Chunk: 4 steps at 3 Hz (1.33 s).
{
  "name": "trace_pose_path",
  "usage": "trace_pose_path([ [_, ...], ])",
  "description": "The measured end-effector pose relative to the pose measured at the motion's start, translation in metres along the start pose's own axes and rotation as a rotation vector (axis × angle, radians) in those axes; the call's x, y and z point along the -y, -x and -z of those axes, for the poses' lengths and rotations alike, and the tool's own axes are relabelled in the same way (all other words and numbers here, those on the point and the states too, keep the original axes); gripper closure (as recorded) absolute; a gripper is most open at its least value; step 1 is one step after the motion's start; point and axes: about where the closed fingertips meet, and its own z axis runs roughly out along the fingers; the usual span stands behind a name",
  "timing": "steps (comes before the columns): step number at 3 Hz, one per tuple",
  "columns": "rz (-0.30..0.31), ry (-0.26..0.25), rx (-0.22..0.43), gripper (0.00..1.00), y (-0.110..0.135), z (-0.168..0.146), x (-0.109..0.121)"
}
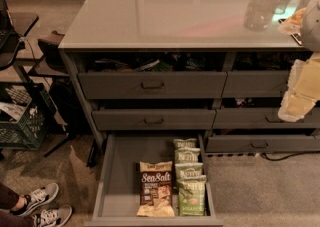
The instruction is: Pick brown chip bag from bottom drawer and place on counter
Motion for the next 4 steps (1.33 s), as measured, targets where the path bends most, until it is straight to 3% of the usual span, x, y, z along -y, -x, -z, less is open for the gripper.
trace_pose_path([
  [2,0.028,0.011,0.029,0.0,0.008,-0.01,-0.01],
  [3,0.096,0.046,0.143,0.0,0.033,-0.041,-0.045],
  [4,0.121,0.116,0.315,0.0,0.084,-0.093,-0.097],
])
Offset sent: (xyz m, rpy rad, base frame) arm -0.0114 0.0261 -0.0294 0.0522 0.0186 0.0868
